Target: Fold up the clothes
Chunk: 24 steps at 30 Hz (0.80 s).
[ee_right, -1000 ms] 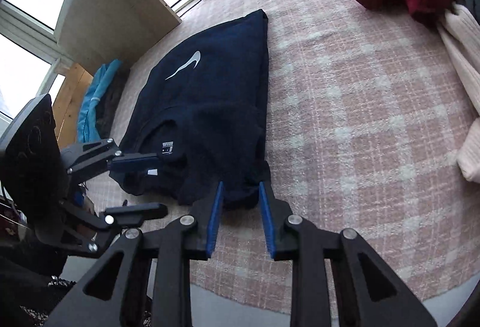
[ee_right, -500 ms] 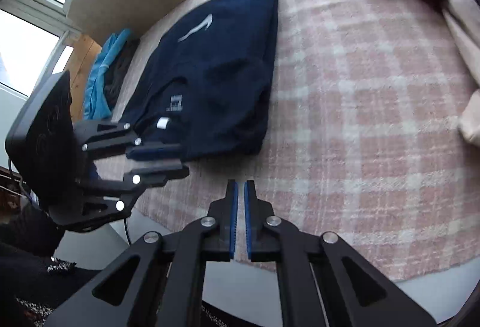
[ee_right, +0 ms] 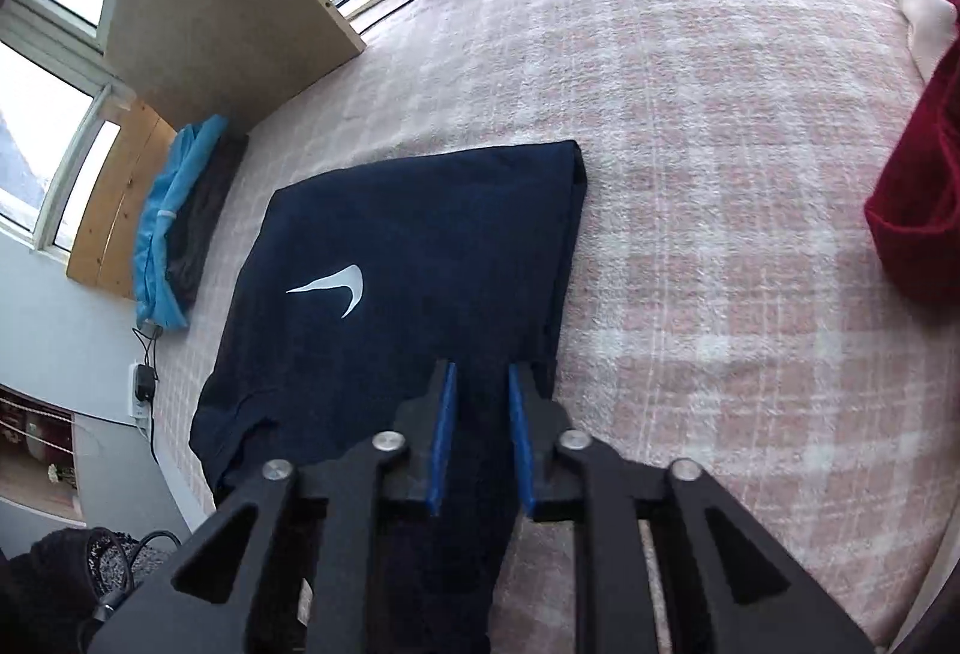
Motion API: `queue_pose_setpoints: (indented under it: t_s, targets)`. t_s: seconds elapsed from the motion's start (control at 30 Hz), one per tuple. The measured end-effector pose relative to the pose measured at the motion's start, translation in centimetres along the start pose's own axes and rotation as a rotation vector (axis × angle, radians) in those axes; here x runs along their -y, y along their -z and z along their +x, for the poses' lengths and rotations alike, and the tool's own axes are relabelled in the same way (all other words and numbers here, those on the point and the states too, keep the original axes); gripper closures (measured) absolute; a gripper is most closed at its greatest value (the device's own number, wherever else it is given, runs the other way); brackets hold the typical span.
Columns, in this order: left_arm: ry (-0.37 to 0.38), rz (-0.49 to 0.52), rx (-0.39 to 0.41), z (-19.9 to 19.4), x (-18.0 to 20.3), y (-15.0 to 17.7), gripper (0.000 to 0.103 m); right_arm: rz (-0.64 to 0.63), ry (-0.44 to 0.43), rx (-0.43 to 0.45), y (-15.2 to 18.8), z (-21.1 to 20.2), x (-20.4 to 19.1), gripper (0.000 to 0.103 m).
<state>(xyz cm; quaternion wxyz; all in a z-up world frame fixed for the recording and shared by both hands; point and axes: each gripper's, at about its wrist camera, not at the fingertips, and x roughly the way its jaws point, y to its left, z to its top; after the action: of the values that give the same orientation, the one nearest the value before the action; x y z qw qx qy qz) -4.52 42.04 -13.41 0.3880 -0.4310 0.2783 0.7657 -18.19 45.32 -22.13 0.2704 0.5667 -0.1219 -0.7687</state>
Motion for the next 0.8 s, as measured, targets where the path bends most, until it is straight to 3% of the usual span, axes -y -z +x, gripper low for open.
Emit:
queue_pose_setpoints:
  t_s: [0.1, 0.3, 0.33, 0.4, 0.5, 0.57, 0.63, 0.67, 0.7, 0.8]
  targets:
    - [0.053, -0.027, 0.000, -1.1, -0.7, 0.6, 0.100, 0.001, -0.032, 0.036, -0.1, -1.0, 0.3, 0.099]
    - [-0.002, 0.010, 0.019, -2.2, -0.5, 0.3, 0.094, 0.070, -0.080, -0.004, -0.3, -0.4, 1.5, 0.096]
    - [-0.013, 0.022, 0.031, -2.3, -0.2, -0.1, 0.090, 0.090, -0.093, 0.000, -0.5, -0.5, 1.8, 0.096]
    - [-0.061, 0.087, 0.063, -2.4, 0.7, -0.9, 0.065, 0.097, -0.100, -0.002, -0.8, -0.7, 1.9, 0.096]
    - [-0.100, 0.210, 0.058, -0.9, 2.3, -1.8, 0.062, 0.083, -0.099, -0.018, -1.0, -0.6, 1.7, 0.096]
    - [-0.135, 0.253, 0.023, 0.9, 2.5, -2.0, 0.062, 0.068, -0.091, -0.030, -1.0, -0.4, 1.4, 0.096]
    - [-0.141, 0.270, -0.021, 2.3, 2.0, -1.8, 0.078, 0.061, -0.086, -0.025, -0.9, -0.3, 1.3, 0.096]
    - [-0.128, 0.257, -0.014, 2.1, 1.6, -1.9, 0.091, 0.059, -0.086, -0.018, -0.9, -0.4, 1.2, 0.096]
    - [-0.103, 0.236, -0.017, 1.8, 1.1, -2.0, 0.096, 0.057, -0.087, -0.011, -0.8, -0.5, 1.2, 0.096]
    - [-0.019, 0.171, 0.015, -0.9, -0.5, -2.5, 0.097, 0.053, -0.087, 0.011, -0.7, -0.7, 1.1, 0.099]
